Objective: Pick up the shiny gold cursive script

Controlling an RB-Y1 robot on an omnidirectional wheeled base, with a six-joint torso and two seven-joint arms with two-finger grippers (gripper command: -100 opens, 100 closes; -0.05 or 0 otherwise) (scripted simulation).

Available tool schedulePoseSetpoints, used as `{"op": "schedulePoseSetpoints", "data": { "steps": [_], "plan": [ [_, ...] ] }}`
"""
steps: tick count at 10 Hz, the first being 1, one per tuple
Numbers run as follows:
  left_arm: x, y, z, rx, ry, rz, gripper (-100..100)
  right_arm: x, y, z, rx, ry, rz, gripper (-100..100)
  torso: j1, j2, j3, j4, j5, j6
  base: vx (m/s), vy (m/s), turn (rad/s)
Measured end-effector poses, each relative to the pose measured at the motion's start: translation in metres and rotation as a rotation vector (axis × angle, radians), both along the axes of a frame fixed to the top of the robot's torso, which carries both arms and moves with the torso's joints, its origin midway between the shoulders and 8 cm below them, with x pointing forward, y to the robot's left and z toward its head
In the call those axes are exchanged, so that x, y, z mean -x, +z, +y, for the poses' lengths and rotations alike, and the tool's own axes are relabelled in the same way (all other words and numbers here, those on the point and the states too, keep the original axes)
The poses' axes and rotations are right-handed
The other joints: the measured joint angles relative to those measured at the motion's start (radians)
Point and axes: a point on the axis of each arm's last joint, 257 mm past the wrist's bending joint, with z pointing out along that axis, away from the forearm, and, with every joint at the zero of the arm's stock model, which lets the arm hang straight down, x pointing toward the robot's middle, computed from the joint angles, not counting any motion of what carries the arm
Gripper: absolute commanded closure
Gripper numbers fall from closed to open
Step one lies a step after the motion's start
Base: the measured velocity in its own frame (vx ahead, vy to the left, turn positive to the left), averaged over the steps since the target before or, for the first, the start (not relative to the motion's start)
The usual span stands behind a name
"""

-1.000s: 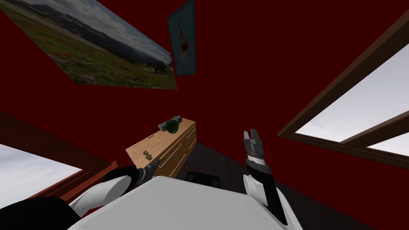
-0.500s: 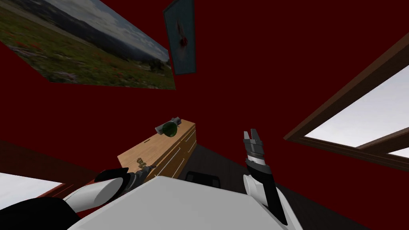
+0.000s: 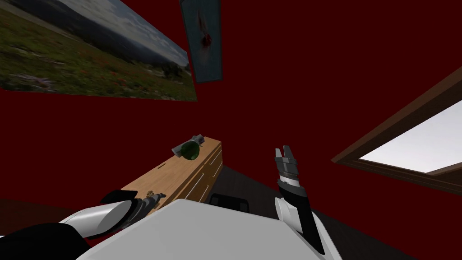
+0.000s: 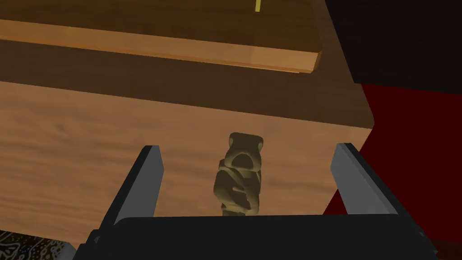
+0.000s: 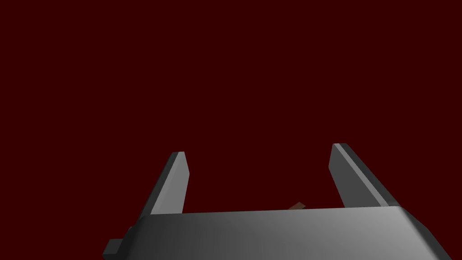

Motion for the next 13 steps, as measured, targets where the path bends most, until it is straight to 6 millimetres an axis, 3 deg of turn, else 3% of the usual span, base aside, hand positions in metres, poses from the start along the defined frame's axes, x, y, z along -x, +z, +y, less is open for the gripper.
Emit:
{"op": "schedulePoseSetpoints", "data": {
  "steps": [2,3,4,7,13],
  "plan": [
    [0.018,0.002,0.026,-0.052,-0.025,0.071,-100,0.000,0.000,0.000,0.000,0.000,0.000,0,0.004,-0.002,-0.001,-0.001,0.001,0.000,0.112,0.126,-0.050],
    [0.019,0.003,0.027,-0.055,-0.028,0.076,0,0.000,0.000,0.000,0.000,0.000,0.000,0,-0.002,0.002,0.001,0.000,0.000,0.000,0.013,0.016,-0.001],
    [0.019,0.003,0.027,-0.055,-0.028,0.076,-100,0.000,0.000,0.000,0.000,0.000,0.000,0,-0.007,0.006,0.003,0.001,-0.001,0.000,-0.055,-0.016,-0.211],
    [0.014,-0.004,0.039,-0.056,0.019,0.073,-100,0.000,0.000,0.000,0.000,0.000,-0.001,0,-0.010,0.016,0.009,0.003,-0.002,0.000,-0.118,-0.016,-0.162],
    [0.005,-0.017,0.057,-0.055,0.106,0.070,-100,0.000,0.000,0.000,0.000,0.000,0.000,0,-0.010,0.014,0.008,0.003,-0.002,0.000,-0.079,-0.017,-0.116]
  ]
}}
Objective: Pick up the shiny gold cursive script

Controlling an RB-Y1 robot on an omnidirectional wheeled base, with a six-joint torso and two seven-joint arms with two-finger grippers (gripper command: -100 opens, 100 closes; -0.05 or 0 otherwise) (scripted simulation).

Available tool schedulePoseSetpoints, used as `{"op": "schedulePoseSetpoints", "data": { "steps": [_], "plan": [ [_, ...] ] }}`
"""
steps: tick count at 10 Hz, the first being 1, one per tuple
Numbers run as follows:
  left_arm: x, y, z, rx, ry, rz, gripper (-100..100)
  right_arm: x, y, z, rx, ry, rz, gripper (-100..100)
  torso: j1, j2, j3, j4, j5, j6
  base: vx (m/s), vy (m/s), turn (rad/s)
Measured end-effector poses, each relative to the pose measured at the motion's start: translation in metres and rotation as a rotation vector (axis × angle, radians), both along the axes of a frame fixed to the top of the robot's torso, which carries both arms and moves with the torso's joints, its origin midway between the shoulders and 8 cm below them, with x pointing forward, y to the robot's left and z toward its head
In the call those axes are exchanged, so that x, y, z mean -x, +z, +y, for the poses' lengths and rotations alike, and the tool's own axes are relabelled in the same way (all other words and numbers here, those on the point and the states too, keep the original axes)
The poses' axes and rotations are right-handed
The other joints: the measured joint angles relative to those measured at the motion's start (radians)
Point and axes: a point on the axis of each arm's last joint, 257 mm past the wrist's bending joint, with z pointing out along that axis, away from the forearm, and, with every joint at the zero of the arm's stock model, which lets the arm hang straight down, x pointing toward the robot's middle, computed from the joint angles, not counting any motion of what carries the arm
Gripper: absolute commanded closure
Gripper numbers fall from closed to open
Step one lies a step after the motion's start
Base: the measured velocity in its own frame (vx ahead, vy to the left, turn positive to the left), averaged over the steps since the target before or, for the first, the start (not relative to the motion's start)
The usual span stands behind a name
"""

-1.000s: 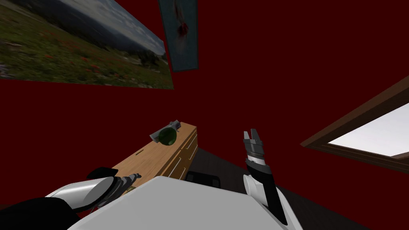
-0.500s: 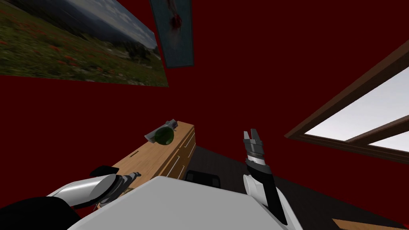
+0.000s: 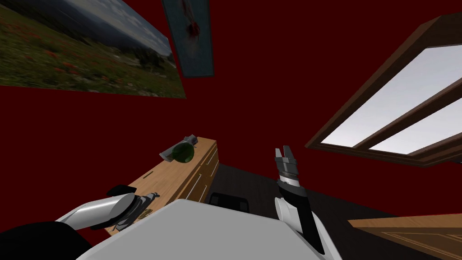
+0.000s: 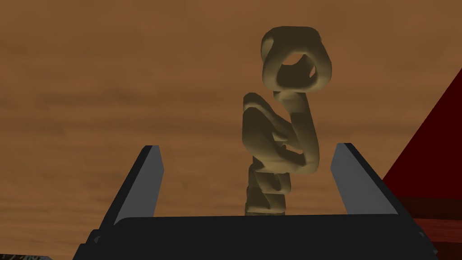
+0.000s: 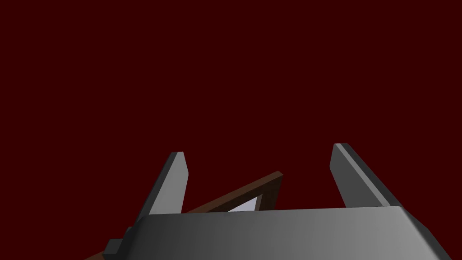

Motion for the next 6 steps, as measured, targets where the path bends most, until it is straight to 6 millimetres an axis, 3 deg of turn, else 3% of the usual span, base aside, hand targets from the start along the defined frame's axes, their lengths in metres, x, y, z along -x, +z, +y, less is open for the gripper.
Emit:
{"op": "schedulePoseSetpoints", "data": {
  "steps": [1,5,6],
  "plan": [
    [-0.0002,-0.0003,0.0005,0.000,0.002,0.000,100,0.0000,-0.0001,-0.0001,0.000,0.000,0.000,0,0.000,-0.002,-0.001,0.000,0.000,-0.001,-0.007,-0.001,0.007],
    [0.0000,-0.0004,0.0003,0.000,0.002,0.000,100,0.0000,-0.0001,-0.0001,0.000,0.000,0.000,0,0.001,-0.005,-0.003,-0.001,0.000,-0.001,-0.002,0.000,0.001],
    [-0.0001,-0.0004,0.0003,0.000,0.002,0.000,0,0.0000,-0.0001,-0.0001,0.000,0.000,0.000,0,0.001,-0.005,-0.003,-0.001,0.000,-0.001,0.000,0.000,0.000]
  ]
}}
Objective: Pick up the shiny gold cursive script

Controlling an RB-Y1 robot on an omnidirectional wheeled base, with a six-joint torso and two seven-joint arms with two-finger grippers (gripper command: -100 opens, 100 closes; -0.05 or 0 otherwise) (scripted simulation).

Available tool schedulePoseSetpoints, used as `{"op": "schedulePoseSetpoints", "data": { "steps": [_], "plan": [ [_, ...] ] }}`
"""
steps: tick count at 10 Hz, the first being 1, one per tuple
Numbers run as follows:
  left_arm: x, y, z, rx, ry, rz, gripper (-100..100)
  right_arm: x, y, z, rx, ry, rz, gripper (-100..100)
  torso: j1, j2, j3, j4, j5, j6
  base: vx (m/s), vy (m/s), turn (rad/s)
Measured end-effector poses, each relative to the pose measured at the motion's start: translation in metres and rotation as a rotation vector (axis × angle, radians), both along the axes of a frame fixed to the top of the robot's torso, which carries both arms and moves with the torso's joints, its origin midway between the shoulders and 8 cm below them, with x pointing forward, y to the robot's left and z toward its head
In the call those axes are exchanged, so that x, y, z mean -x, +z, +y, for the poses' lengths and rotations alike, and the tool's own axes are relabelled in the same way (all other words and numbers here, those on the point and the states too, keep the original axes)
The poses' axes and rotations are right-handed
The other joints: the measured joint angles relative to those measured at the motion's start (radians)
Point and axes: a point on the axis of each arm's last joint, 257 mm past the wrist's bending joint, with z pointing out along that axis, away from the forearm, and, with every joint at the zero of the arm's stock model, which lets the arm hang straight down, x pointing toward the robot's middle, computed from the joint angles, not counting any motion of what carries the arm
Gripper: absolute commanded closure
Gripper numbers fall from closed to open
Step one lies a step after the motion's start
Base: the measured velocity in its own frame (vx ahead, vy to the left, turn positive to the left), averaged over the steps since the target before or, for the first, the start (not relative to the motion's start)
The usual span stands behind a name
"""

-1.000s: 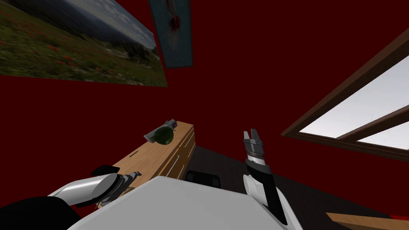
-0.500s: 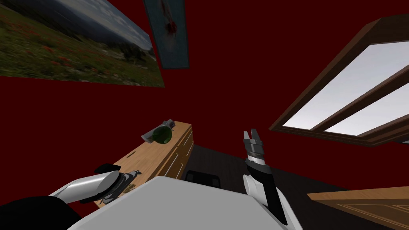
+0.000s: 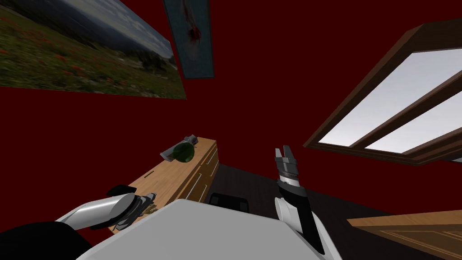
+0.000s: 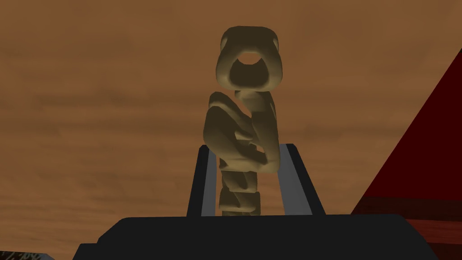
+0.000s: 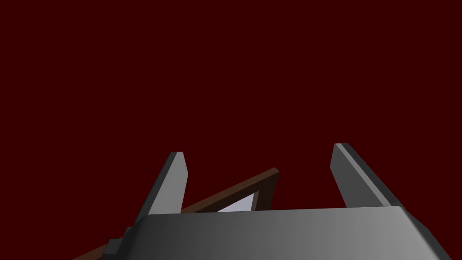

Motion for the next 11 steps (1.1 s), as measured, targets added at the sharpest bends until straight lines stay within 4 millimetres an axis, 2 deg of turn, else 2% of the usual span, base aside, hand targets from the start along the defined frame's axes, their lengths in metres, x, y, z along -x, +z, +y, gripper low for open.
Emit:
{"op": "schedulePoseSetpoints", "data": {
  "steps": [1,10,11],
  "plan": [
    [0.000,0.000,0.000,0.000,0.000,0.000,100,0.000,0.000,0.000,0.000,0.000,0.000,0,0.000,0.000,0.000,0.000,0.000,0.000,0.071,0.018,0.142],
    [0.013,0.018,-0.029,0.005,-0.125,0.008,100,0.000,0.000,0.000,0.000,0.000,0.000,0,0.001,-0.006,-0.004,-0.001,0.000,0.000,0.091,0.017,0.137],
    [0.013,0.018,-0.029,0.005,-0.127,0.009,0,0.000,0.000,0.000,0.000,0.000,0.000,0,0.001,-0.004,-0.002,-0.001,0.000,0.001,0.007,0.000,-0.007]
  ]
}}
